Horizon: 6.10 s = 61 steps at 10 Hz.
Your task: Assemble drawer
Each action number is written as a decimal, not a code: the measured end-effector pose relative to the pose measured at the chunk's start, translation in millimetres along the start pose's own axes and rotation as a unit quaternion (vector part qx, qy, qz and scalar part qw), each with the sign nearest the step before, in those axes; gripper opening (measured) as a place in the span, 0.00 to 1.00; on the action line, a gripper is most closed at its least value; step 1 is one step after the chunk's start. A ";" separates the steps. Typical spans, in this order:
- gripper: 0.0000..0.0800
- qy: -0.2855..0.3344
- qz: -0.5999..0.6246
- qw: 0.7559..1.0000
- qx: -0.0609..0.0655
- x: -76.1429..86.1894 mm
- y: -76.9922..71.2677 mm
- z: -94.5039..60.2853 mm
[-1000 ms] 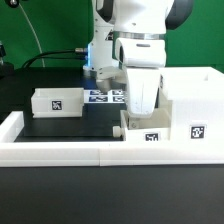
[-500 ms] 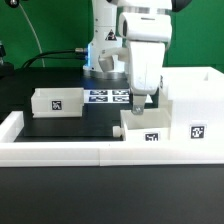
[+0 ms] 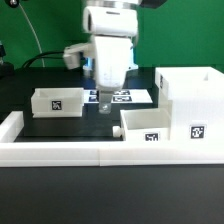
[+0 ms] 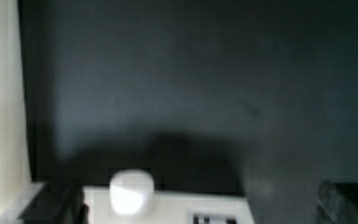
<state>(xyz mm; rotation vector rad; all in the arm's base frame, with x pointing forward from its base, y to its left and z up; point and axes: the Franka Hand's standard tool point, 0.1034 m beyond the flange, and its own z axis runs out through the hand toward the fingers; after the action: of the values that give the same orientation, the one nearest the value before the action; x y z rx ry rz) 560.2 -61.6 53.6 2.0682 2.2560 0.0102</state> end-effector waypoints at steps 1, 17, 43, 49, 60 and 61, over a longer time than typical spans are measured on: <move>0.81 0.019 -0.001 1.000 0.002 -6.9 0.1 4.3; 0.81 0.059 0.075 0.995 0.024 68.7 8.0 30.9; 0.81 0.051 0.100 0.993 0.033 75.8 2.2 32.7; 0.81 0.038 0.146 0.988 0.017 3.1 -51.8 9.3; 0.81 0.042 0.428 0.903 -0.003 -55.5 -88.6 -18.5; 0.81 0.045 0.486 0.873 -0.014 -58.7 -98.7 -21.0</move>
Offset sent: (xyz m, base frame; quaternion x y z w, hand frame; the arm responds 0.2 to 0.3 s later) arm 0.0028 0.0325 -0.0209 0.0014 0.0912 0.0034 0.9958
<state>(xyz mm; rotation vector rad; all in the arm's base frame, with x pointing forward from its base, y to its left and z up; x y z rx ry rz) 465.7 -127.7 72.0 2.9547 0.9895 0.1964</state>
